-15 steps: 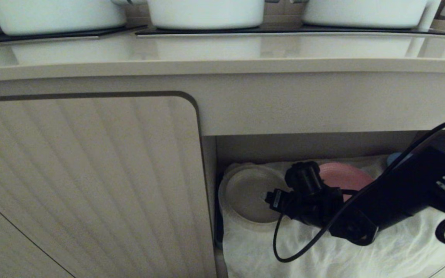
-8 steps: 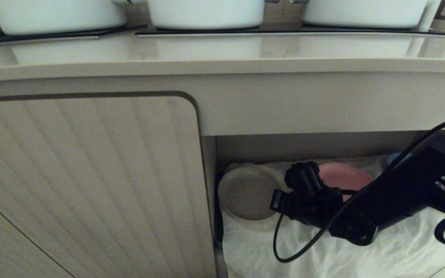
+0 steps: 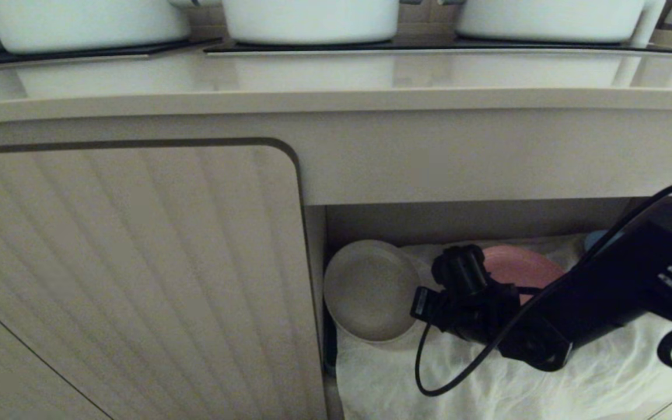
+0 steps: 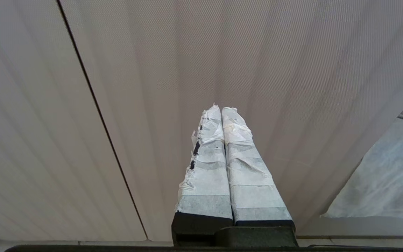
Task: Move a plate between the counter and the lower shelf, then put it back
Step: Pick up the plate in the cupboard
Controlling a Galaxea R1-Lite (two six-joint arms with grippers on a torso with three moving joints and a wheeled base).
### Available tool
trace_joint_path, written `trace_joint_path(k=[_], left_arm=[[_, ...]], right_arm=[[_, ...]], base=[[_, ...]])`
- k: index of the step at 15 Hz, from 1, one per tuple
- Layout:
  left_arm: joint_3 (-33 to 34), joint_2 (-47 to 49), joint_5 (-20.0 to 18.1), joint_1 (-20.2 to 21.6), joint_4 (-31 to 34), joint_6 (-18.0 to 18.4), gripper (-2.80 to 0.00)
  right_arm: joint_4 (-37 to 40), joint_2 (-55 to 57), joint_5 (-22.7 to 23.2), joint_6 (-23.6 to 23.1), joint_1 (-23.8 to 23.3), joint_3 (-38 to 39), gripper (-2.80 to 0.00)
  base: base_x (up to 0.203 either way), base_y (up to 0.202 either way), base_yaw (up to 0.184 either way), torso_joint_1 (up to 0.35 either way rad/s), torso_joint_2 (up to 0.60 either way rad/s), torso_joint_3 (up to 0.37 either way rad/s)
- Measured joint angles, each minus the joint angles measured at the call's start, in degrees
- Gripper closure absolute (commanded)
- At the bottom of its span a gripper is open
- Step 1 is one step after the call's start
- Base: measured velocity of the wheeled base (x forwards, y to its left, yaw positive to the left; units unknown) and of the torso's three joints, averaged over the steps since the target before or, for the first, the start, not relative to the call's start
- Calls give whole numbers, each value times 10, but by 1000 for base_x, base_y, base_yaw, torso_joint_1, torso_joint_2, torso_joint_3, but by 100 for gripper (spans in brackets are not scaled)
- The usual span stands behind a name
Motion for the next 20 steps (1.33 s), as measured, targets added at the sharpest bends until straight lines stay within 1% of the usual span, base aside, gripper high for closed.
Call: trace_joint_path(k=[6, 11, 20], left_arm=[[0, 0, 0, 0, 0, 0, 0], [0, 0, 0, 0, 0, 0, 0], [0, 0, 0, 0, 0, 0, 0]], right_arm=[[12, -10, 3, 0, 1, 5, 0], [69, -31, 4, 1, 1, 14, 0], [132, -82, 4, 2, 1, 43, 0]], base=[[0, 0, 0, 0, 0, 0], [0, 0, 0, 0, 0, 0], [0, 0, 0, 0, 0, 0]])
